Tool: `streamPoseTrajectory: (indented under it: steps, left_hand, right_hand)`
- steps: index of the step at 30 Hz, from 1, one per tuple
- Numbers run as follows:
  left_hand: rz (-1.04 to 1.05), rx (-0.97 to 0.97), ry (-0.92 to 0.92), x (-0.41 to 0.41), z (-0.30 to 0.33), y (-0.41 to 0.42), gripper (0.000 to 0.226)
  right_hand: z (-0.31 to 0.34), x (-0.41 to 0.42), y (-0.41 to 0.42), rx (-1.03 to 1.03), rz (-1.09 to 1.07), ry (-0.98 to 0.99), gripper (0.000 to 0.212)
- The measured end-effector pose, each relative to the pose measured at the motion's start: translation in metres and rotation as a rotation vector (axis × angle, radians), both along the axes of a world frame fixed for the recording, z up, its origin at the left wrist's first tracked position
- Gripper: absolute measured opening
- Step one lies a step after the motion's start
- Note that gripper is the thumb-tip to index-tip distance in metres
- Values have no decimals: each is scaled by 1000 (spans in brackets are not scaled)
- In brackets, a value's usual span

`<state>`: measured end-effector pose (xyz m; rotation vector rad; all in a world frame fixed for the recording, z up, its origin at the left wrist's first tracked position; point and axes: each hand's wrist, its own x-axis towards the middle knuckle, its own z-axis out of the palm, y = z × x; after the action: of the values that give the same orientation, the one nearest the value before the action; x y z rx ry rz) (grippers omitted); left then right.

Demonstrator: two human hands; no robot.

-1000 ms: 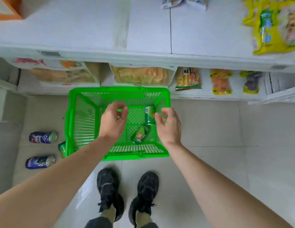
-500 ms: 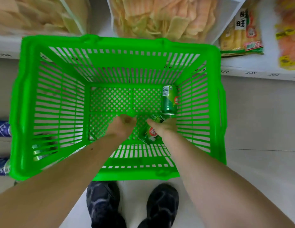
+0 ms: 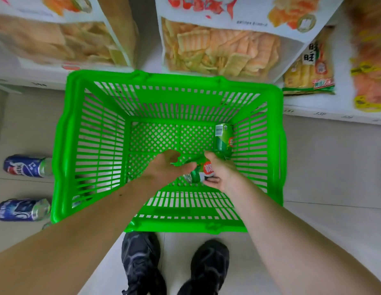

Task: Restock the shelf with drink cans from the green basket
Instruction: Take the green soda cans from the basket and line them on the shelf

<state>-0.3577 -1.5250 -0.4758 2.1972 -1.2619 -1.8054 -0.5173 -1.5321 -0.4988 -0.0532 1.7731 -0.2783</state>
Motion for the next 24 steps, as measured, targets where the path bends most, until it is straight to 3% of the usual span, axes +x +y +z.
streamPoseTrajectory:
  steps: [4,10,14,17,19,22,24]
  left_hand:
    - [32,-111,115,-9,76,-7,95]
    - [65,-429,164,-22,226,-34,76]
    - [27,-545,206,-27,339,-52,54]
    - [6,-574,269,-31,418,-66,49]
    - [-27,-582,301,-34,468,-77,44]
    - [-159,-565,296,-38,543,-96,35]
    - [-260,-524,320,-44,589,-108,43]
  right_hand:
    - [93,-3,-14,-18,-177,-167,41]
    - [262,-6,-28,-57,-424,-368,43]
    - [368,-18,-30,-148,-443,-435,51]
    - [435,-33,-28,-185,-223,-406,73]
    - [478,-43,-27,-260,21,-295,74]
    - [538,-60,-27,-597,369,-23,73]
    - [576,-70,-26,-856,506,-31,71]
